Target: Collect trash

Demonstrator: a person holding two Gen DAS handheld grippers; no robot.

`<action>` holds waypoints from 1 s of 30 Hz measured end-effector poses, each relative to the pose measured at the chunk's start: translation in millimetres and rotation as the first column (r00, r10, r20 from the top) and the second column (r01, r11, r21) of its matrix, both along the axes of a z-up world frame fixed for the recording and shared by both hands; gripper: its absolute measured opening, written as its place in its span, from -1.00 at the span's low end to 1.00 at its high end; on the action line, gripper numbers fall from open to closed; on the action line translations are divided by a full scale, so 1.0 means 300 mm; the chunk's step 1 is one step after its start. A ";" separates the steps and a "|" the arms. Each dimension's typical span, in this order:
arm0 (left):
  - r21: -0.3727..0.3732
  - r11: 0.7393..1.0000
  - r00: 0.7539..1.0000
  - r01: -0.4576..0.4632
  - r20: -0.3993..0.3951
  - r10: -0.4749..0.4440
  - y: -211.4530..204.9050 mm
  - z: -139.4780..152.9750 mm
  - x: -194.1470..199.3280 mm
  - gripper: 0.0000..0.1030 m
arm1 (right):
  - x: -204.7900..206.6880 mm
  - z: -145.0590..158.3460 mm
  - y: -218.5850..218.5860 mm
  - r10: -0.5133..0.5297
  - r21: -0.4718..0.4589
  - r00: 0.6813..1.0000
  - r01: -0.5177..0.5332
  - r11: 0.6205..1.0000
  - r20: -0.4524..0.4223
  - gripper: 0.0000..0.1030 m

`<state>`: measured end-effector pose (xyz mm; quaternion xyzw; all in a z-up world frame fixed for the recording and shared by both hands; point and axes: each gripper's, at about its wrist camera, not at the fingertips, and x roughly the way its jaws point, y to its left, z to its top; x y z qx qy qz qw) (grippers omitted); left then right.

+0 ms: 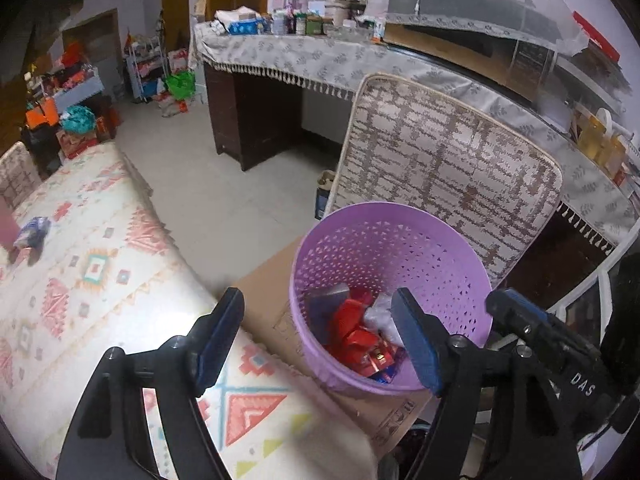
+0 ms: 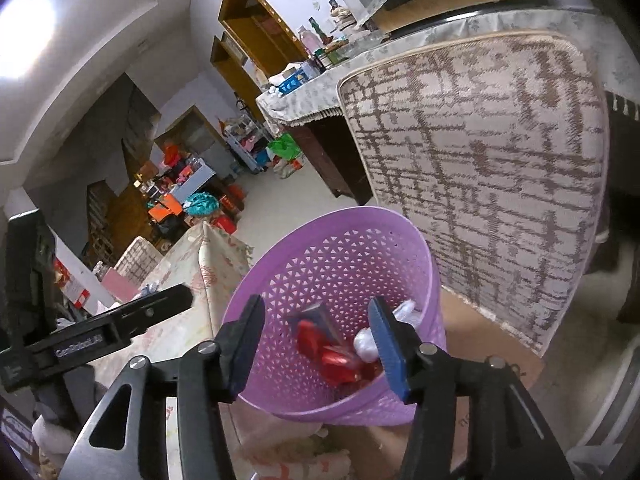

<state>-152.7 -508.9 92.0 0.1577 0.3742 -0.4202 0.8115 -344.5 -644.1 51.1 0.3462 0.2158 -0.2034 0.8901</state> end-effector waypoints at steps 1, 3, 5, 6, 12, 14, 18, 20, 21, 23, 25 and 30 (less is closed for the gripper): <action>-0.009 1.000 1.000 -0.008 0.019 0.008 0.025 0.012 -0.014 0.46 | -0.012 0.006 0.010 -0.014 -0.014 1.000 0.014 1.000 0.005 0.34; -0.024 1.000 0.999 -0.020 0.047 0.021 0.065 0.030 -0.036 0.49 | -0.040 0.017 0.027 -0.047 -0.037 0.998 0.048 0.998 0.028 0.56; -0.044 0.998 0.995 -0.040 0.085 0.043 0.114 0.050 -0.071 0.54 | -0.073 0.030 0.048 -0.082 -0.052 0.995 0.085 0.995 0.057 0.71; -0.052 0.998 0.994 -0.047 0.097 0.052 0.133 0.057 -0.081 0.58 | -0.088 0.035 0.058 -0.095 -0.059 0.993 0.099 0.993 0.070 0.73; -0.115 0.986 0.967 -0.124 0.209 0.146 0.284 0.108 -0.171 0.70 | -0.132 0.067 0.125 -0.094 -0.039 0.991 0.098 0.994 0.090 0.74; -0.135 0.978 0.949 -0.156 0.255 0.187 0.328 0.121 -0.196 0.81 | -0.134 0.080 0.167 -0.084 -0.065 0.994 0.089 0.994 0.071 0.74; -0.169 0.956 0.885 -0.239 0.367 0.286 0.422 0.158 -0.250 0.93 | -0.124 0.107 0.261 -0.055 -0.134 0.998 0.056 0.989 0.012 0.79; -0.179 0.942 0.850 -0.284 0.408 0.334 0.474 0.174 -0.274 0.94 | -0.112 0.120 0.314 -0.039 -0.170 0.999 0.034 0.985 -0.026 0.82; -0.190 0.932 0.833 -0.308 0.419 0.361 0.508 0.184 -0.284 0.94 | -0.100 0.124 0.342 -0.037 -0.193 0.997 0.024 0.981 -0.061 0.82; -0.213 0.916 0.818 -0.340 0.413 0.400 0.565 0.196 -0.296 0.94 | -0.084 0.129 0.388 -0.035 -0.230 0.993 0.008 0.973 -0.111 0.82; -0.237 0.902 0.813 -0.361 0.394 0.429 0.624 0.204 -0.301 0.95 | -0.079 0.137 0.433 -0.047 -0.269 0.988 0.006 0.963 -0.146 0.82; -0.280 0.881 0.816 -0.382 0.345 0.463 0.733 0.200 -0.311 0.95 | -0.089 0.150 0.514 -0.070 -0.339 0.979 0.001 0.941 -0.189 0.82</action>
